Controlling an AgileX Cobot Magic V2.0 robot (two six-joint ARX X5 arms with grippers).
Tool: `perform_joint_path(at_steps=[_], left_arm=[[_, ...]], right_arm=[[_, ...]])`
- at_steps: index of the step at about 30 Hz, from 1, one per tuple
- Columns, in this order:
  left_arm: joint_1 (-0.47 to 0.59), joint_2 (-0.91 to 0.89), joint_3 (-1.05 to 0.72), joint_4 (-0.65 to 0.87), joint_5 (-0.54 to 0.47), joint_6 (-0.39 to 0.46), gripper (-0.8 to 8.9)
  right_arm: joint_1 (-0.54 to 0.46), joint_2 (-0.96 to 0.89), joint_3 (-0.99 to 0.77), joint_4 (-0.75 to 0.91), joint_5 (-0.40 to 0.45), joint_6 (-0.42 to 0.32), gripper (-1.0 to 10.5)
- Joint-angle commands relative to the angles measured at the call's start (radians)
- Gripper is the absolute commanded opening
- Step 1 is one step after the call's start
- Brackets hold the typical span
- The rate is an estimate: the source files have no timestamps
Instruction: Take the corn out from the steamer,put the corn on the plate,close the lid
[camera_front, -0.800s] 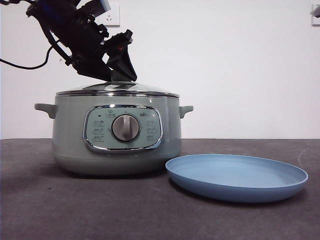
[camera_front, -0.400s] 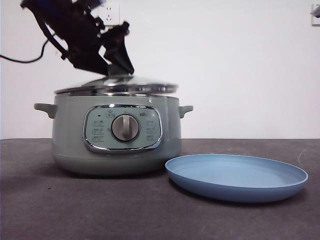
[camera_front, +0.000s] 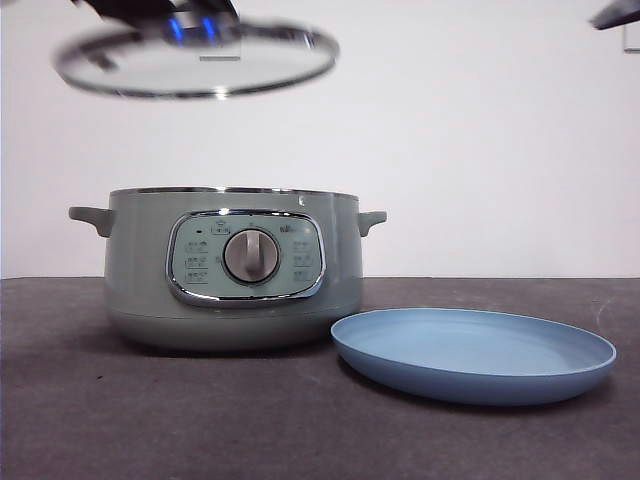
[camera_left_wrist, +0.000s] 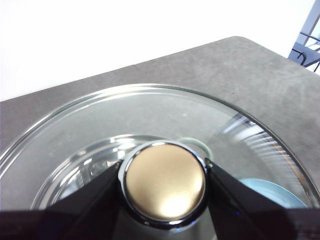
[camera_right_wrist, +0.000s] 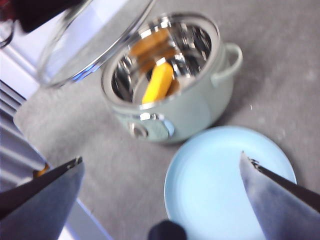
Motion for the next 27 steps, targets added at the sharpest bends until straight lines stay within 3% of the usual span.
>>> perform_joint_path(at_steps=[1,5,14,18,27], left_arm=[[-0.001,-0.111,0.006,-0.034,0.011,-0.01,-0.1],[-0.001,-0.252,0.006,-0.168,0.006,-0.009,-0.08],[-0.001,-0.508,0.006,-0.397,-0.029,-0.011,-0.08],[-0.001,-0.597,0.006,-0.481,-0.029,-0.031,-0.08],[-0.001,-0.701,0.006,-0.604,-0.043,-0.04,-0.08]], right_arm=[[0.033,0.038,0.002,0.1,-0.001,0.095,5.6],[0.12,0.117,0.008,0.237,0.024,0.176,5.6],[0.346,0.441,0.246,0.267,0.212,0.182,5.6],[0.422,0.62,0.43,0.239,0.282,0.175,5.6],[0.538,1.029,0.863,0.091,0.476,0.085,5.6]])
